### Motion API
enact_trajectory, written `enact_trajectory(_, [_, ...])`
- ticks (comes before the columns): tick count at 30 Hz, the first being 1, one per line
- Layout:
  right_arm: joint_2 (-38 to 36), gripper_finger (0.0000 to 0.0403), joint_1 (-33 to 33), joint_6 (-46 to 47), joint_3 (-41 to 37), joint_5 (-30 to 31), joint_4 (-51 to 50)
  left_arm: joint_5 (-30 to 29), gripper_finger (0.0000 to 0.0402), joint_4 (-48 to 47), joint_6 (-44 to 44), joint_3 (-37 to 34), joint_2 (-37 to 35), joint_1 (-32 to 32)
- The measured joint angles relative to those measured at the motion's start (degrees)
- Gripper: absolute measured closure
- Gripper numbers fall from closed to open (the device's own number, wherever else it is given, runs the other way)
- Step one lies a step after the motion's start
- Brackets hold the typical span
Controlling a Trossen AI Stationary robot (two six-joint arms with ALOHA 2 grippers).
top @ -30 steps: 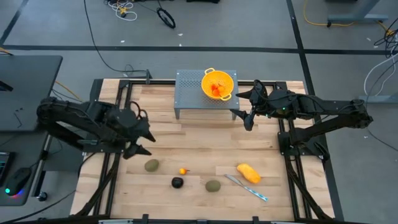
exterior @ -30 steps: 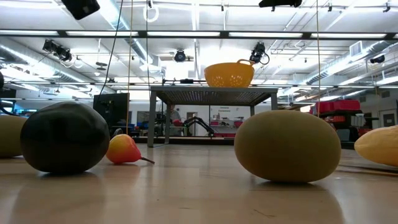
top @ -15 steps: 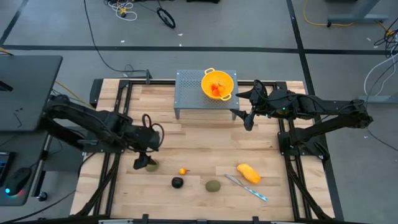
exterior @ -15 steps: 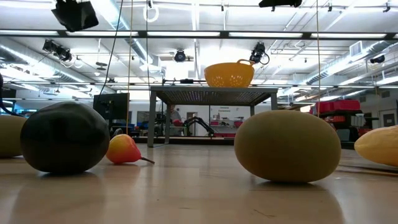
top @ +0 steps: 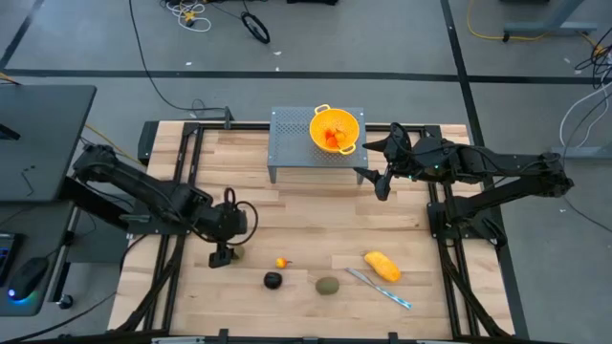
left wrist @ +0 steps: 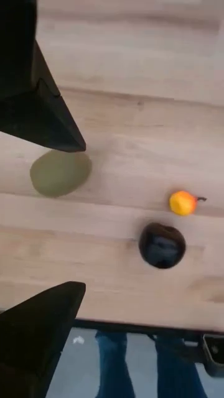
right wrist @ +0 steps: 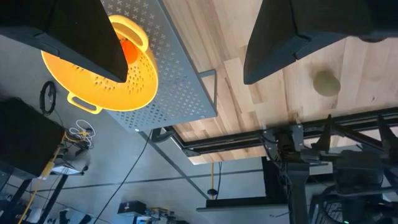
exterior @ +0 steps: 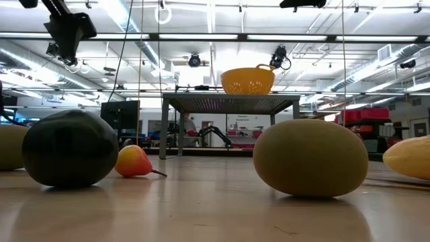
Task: Pick & Place Fruit
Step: Put the kiwi into the yellow strainer bowl on the shelf
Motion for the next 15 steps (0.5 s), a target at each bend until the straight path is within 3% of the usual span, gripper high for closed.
enact_trajectory(5, [0.0, 0.0071, 0.0, 0.1, 0.0, 0.1, -0.1, -4.8, 0.0036, -2.4, -1.3, -0.1, 0.0, -2.3])
enact_trajectory(15, [0.0, 0.0071, 0.0, 0.1, 0.0, 0.9, -0.2, -3.7, 0.0036, -1.2, -8.7, -7.1, 0.0, -4.5])
